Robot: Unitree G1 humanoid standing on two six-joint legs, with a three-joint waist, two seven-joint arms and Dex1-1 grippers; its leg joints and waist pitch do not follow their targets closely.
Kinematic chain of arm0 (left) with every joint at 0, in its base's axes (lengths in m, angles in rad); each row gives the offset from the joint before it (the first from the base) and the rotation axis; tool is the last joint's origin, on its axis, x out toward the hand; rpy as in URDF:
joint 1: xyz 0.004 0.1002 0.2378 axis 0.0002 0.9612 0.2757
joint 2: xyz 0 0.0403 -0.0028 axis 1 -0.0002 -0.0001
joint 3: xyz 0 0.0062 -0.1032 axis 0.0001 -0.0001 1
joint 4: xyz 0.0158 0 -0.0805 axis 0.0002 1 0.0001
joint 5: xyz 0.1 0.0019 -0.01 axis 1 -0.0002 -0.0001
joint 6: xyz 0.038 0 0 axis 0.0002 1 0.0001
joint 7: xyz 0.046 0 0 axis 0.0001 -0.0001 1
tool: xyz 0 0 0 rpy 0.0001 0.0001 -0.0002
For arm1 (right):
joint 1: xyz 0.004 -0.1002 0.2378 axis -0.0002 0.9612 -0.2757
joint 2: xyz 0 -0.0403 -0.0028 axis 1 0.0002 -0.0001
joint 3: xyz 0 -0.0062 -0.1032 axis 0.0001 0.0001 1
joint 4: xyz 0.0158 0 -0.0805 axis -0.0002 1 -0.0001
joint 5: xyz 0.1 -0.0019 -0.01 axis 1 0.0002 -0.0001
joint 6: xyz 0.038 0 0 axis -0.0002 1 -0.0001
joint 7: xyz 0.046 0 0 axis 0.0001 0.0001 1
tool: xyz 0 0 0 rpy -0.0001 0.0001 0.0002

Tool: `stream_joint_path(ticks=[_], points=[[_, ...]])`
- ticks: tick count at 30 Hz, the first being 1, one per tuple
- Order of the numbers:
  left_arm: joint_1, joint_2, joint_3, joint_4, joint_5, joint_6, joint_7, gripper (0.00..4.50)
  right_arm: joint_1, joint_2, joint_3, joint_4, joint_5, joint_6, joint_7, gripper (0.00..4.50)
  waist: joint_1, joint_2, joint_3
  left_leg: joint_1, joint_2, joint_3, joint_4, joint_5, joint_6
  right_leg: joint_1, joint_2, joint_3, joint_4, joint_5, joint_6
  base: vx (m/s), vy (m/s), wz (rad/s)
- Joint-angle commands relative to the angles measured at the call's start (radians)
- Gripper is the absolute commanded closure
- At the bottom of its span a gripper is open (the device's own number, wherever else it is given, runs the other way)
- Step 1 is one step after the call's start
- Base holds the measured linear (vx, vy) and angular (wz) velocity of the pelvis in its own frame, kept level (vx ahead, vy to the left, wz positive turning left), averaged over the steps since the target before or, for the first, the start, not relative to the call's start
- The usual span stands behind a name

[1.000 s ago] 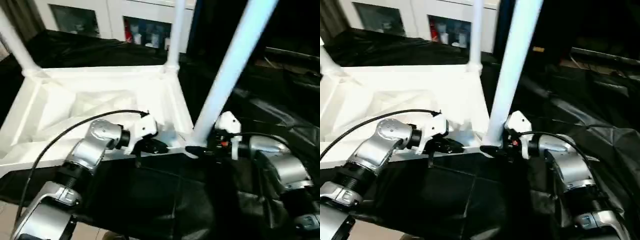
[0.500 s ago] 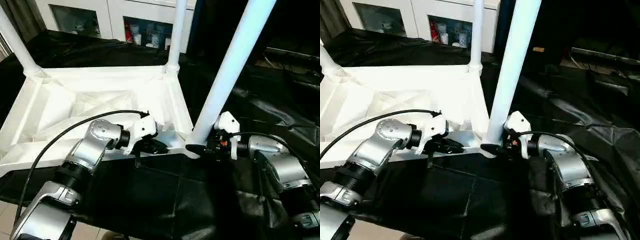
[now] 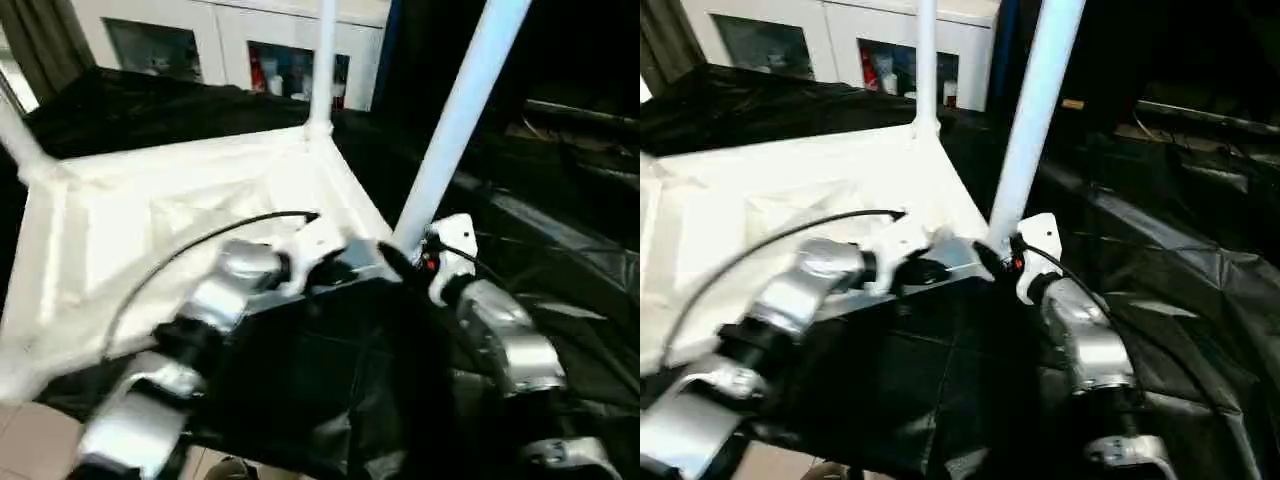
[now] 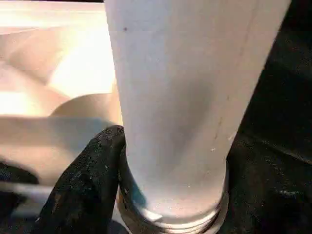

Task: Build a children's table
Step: Rotate leg to tighten

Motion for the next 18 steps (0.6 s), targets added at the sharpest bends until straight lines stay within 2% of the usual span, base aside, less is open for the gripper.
stream_joint_path(ticks=[1,3,4,5,6,8,12,17,18], points=[[0.002,-0.104,-0.009,0.041,-0.011,0.016,0.127,4.5,0.026,0.085,0.078,0.064,-0.04,0.058,-0.061,1.83,-0.008,-0.007,-0.039,0.012,0.017,-0.02,-0.075,-0.415,-0.002,0.012,-0.039,0.026,-0.104,-0.607,-0.081,0.0,0.0,0.0],[-0.001,-0.125,-0.015,0.038,-0.004,0.016,0.131,4.5,0.018,0.101,0.095,0.065,-0.057,0.043,-0.073,1.83,-0.009,-0.011,-0.039,0.013,0.014,-0.022,-0.075,-0.429,0.004,0.01,-0.037,0.027,-0.108,-0.638,-0.057,0.0,0.0,0.0],[-0.002,-0.129,-0.016,0.038,-0.001,0.014,0.13,4.5,0.016,0.103,0.098,0.065,-0.062,0.037,-0.074,1.48,-0.009,-0.012,-0.04,0.011,0.012,-0.023,-0.075,-0.433,0.013,0.01,-0.036,0.029,-0.109,-0.642,-0.048,0.0,0.0,0.0],[-0.001,-0.126,-0.018,0.036,0.0,0.01,0.121,4.5,0.014,0.102,0.092,0.064,-0.053,0.034,-0.068,1.48,-0.009,-0.01,-0.041,0.011,0.012,-0.024,-0.076,-0.432,0.017,0.01,-0.036,0.031,-0.109,-0.639,-0.046,0.0,0.0,0.0],[0.002,-0.118,-0.02,0.031,0.0,0.006,0.105,4.5,0.011,0.098,0.082,0.06,-0.041,0.031,-0.058,1.13,-0.01,-0.004,-0.046,0.005,0.013,-0.025,-0.08,-0.423,0.024,0.017,-0.037,0.031,-0.106,-0.602,-0.052,0.0,0.0,0.0],[0.01,-0.094,-0.026,0.021,0.0,-0.004,0.07,4.5,0.007,0.078,0.084,0.05,-0.036,0.019,-0.023,1.11,-0.009,-0.001,-0.05,0.005,0.015,-0.024,-0.081,-0.414,0.029,0.018,-0.036,0.032,-0.104,-0.556,-0.067,0.0,0.0,0.0],[0.033,-0.032,-0.032,0.004,0.012,-0.022,0.002,4.5,0.003,0.006,0.099,0.013,-0.022,-0.002,0.109,1.04,-0.009,-0.002,-0.054,-0.006,0.018,-0.02,-0.082,-0.369,0.044,0.031,-0.037,0.035,-0.093,-0.443,-0.113,0.0,0.0,0.0],[0.054,0.034,-0.038,-0.016,0.001,-0.043,-0.096,4.5,0.017,-0.105,0.125,-0.045,0.035,-0.006,0.337,1.04,-0.005,-0.007,-0.057,-0.008,0.019,-0.012,-0.074,-0.32,0.076,0.035,-0.039,0.038,-0.088,-0.392,-0.144,0.0,0.0,0.0],[0.067,0.075,-0.049,-0.035,-0.012,-0.061,-0.174,4.5,0.029,-0.169,0.133,-0.079,0.065,0.0,0.456,1.04,0.001,-0.007,-0.058,-0.009,0.021,-0.011,-0.072,-0.295,0.088,0.04,-0.04,0.039,-0.083,-0.371,-0.152,0.0,0.0,0.0]])
